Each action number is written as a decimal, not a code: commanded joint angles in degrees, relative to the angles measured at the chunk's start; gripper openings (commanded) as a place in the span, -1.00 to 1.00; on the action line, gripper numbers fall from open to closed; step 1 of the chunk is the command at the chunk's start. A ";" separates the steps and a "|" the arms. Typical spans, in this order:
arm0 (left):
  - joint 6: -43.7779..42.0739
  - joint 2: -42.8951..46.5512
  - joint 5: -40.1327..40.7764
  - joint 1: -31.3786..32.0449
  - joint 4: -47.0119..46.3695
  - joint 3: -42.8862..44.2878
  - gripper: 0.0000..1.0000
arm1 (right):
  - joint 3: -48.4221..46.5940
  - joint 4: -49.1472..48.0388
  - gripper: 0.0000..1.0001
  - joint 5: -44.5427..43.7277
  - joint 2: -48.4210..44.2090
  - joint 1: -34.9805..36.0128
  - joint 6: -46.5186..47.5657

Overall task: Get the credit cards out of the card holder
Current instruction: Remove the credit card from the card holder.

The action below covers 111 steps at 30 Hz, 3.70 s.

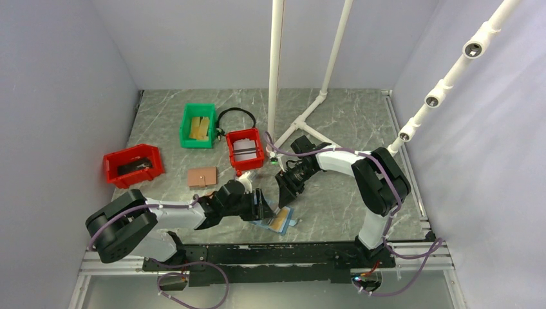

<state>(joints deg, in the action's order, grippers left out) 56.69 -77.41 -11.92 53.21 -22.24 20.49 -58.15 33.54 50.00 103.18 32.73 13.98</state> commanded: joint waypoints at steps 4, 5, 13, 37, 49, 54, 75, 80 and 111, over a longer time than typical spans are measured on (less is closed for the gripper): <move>0.18 0.13 -2.89 -0.10 -2.17 -0.51 0.25 | -0.91 -0.79 0.04 -4.78 0.53 0.78 2.29; 0.04 -0.16 -2.97 -0.08 -1.83 -0.24 0.25 | -0.91 -0.88 0.04 -4.81 0.53 0.84 2.14; -0.23 -3.16 -3.03 0.00 -1.96 0.95 0.24 | -1.17 -1.57 0.05 -4.78 0.30 1.09 1.38; -3.51 -1.97 4.82 2.95 12.28 6.74 0.28 | -2.21 1.67 -0.19 3.05 -0.51 0.61 3.90; -3.78 -2.01 3.58 3.00 9.91 6.23 0.33 | -2.58 2.65 -0.25 7.94 0.22 0.91 4.19; -4.36 -1.59 3.57 2.95 10.03 6.57 0.40 | -2.53 2.47 -0.26 10.54 0.57 0.92 3.60; -3.39 2.45 9.40 3.05 17.70 7.68 -0.11 | -2.35 1.42 -0.02 8.85 0.29 -0.02 2.23; -3.04 2.98 9.30 2.95 16.98 7.21 -0.12 | -2.20 1.27 -0.02 6.08 1.15 0.05 1.90; 2.24 14.30 10.16 0.34 -6.69 -5.25 -1.00 | -1.89 1.82 -0.06 14.56 -2.09 -1.39 2.70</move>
<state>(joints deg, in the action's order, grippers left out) 57.49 -66.00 -3.11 53.84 -15.44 17.50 -59.20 35.88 58.13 104.20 32.80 15.66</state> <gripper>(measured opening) 0.012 0.468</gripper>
